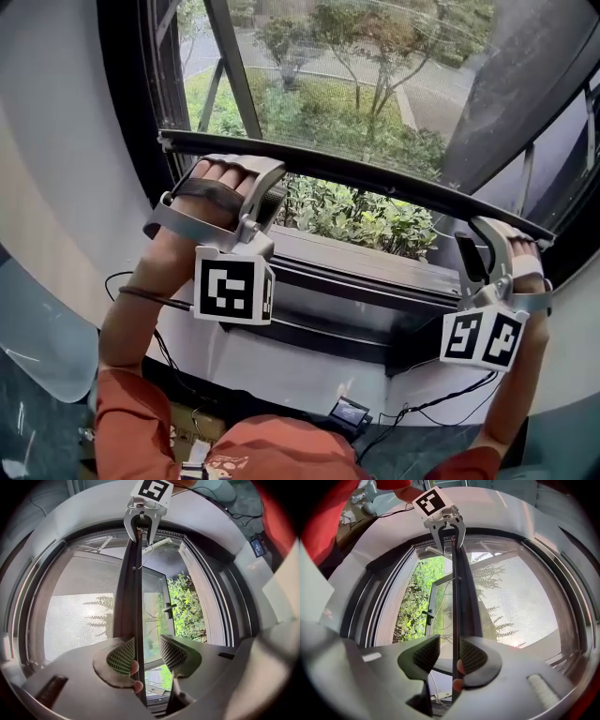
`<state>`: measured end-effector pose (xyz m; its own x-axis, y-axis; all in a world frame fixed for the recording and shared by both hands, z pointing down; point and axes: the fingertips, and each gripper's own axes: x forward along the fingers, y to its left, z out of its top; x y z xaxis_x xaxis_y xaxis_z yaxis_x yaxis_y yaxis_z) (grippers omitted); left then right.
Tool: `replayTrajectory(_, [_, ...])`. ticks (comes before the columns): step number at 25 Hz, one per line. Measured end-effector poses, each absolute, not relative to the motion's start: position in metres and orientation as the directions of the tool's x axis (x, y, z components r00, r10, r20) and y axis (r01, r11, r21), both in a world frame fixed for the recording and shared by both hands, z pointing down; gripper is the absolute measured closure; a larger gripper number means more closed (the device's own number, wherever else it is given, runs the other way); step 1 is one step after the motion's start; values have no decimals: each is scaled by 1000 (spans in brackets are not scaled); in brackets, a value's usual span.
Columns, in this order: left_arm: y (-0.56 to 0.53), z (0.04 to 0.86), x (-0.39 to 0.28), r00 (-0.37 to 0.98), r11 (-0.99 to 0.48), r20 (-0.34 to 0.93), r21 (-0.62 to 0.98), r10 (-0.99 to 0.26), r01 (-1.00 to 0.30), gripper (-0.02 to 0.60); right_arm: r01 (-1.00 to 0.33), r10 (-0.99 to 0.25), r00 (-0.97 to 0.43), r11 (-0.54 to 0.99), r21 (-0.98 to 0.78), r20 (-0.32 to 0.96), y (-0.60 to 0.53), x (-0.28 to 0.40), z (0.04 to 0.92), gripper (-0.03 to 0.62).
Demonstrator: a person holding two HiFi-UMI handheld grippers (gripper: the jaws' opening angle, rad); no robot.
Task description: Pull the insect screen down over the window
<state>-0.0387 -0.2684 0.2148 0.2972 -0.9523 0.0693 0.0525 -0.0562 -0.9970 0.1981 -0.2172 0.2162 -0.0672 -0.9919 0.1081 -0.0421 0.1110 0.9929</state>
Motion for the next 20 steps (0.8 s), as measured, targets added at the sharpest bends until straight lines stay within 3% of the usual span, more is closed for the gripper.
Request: replayTrajectory(20, [-265,286,-39,311,-186,198,-980,-929,67,413,-118,-973,-79,224,967,216,-213,197,285,459])
